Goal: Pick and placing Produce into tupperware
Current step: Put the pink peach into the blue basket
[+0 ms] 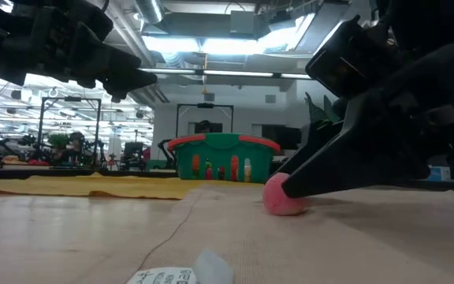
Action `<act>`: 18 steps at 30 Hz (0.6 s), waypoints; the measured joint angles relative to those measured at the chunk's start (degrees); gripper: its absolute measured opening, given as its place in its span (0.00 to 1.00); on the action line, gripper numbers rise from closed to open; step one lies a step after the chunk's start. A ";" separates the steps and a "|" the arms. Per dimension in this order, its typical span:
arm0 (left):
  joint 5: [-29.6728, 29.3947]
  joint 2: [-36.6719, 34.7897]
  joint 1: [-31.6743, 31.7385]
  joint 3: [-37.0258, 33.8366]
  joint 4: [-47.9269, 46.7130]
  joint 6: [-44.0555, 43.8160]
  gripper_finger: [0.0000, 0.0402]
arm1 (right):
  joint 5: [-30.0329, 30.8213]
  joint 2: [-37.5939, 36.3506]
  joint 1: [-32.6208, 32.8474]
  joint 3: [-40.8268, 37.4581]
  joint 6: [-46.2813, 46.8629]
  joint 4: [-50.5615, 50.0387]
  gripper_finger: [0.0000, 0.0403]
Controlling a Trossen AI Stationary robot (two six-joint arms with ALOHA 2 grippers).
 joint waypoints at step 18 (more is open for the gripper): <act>0.00 0.02 0.00 0.00 0.00 0.02 0.66 | -1.91 -0.07 -1.30 0.00 -0.19 -1.41 0.39</act>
